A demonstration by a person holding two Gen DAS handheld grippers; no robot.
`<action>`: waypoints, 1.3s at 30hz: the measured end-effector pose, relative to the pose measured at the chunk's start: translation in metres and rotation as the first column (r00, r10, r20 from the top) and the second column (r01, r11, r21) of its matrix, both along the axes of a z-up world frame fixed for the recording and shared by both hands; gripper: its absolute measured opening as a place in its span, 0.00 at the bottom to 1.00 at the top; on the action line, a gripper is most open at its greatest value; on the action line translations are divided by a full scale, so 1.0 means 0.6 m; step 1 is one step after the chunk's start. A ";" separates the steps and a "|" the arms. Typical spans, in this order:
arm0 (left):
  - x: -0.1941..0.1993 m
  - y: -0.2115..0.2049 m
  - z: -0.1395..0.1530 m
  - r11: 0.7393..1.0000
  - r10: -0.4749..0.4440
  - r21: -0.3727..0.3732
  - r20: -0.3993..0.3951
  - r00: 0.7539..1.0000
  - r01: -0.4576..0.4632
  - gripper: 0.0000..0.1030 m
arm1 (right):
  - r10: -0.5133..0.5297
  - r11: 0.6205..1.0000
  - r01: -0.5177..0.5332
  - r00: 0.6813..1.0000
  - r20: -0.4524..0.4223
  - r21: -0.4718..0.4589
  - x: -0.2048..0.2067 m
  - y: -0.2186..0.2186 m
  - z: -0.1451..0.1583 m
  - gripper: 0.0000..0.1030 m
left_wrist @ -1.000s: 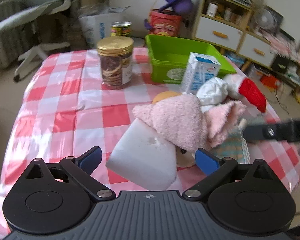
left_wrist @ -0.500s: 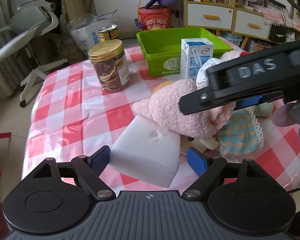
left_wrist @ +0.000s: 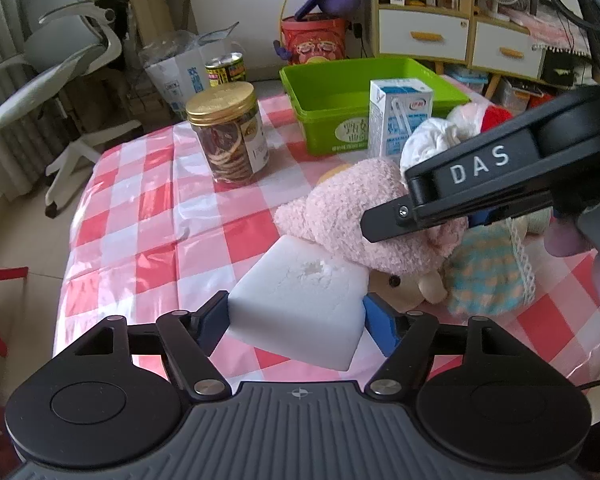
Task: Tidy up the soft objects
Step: 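Grasp the white foam block with the left tool while the right tool grasps the pink fluffy plush, then carry the foam block and pink plush into the green bin while both tools open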
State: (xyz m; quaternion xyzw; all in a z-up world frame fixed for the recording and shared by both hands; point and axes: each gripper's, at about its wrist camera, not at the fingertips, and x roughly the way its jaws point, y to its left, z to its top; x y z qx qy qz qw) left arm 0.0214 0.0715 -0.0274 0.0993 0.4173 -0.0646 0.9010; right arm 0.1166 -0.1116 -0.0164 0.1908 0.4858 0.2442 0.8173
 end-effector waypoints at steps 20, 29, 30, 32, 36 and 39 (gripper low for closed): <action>0.020 0.041 0.072 0.972 0.143 -0.201 0.087 0.986 -0.123 0.67 | -0.232 0.960 0.221 0.972 0.049 0.170 0.008 -0.144 0.074 0.23; 0.127 0.017 0.121 0.952 0.141 -0.288 0.125 0.982 -0.100 0.67 | -0.355 0.930 0.333 0.924 0.143 0.154 0.082 -0.206 0.131 0.23; 0.144 0.012 0.119 0.952 0.138 -0.290 0.125 0.983 -0.097 0.67 | -0.364 0.927 0.341 0.919 0.149 0.157 0.095 -0.210 0.131 0.23; 0.176 0.000 0.113 0.954 0.125 -0.290 0.134 0.983 -0.082 0.67 | -0.379 0.921 0.355 0.912 0.160 0.159 0.122 -0.217 0.124 0.23; 0.241 -0.026 0.085 0.957 0.117 -0.281 0.146 0.982 -0.072 0.67 | -0.383 0.922 0.365 0.911 0.154 0.130 0.180 -0.229 0.087 0.23; 0.288 -0.044 0.060 0.959 0.112 -0.277 0.152 0.982 -0.066 0.67 | -0.379 0.922 0.360 0.913 0.148 0.141 0.218 -0.245 0.053 0.23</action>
